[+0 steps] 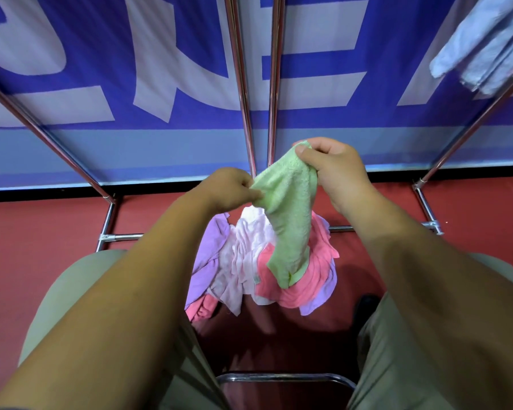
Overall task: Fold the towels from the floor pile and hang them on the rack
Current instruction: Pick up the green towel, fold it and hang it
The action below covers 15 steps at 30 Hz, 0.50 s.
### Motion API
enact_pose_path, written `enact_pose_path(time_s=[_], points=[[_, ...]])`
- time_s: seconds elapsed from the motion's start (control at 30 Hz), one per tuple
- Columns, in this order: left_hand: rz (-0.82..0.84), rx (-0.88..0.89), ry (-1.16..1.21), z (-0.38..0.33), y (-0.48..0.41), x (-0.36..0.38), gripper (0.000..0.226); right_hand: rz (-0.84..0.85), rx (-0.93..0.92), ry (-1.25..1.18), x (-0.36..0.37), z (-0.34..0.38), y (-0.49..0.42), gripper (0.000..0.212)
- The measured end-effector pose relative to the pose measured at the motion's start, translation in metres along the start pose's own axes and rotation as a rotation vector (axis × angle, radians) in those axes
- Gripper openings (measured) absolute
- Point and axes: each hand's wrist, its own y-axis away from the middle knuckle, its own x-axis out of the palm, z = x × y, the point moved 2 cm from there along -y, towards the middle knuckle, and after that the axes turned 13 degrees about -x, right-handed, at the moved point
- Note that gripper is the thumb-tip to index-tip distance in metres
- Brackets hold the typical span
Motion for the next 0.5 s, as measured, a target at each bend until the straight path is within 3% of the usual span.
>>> enact_pose_path(time_s=[0.27,0.5], points=[[-0.182,-0.021,0.538,0.01,-0.002,-0.024,0.038,-0.11,-0.132,0.15,-0.014,0.002,-0.007,0.013],[-0.237,0.091,0.788,0.013,0.008,-0.031,0.039,-0.153,-0.199,0.288,-0.014,0.011,0.003,0.014]])
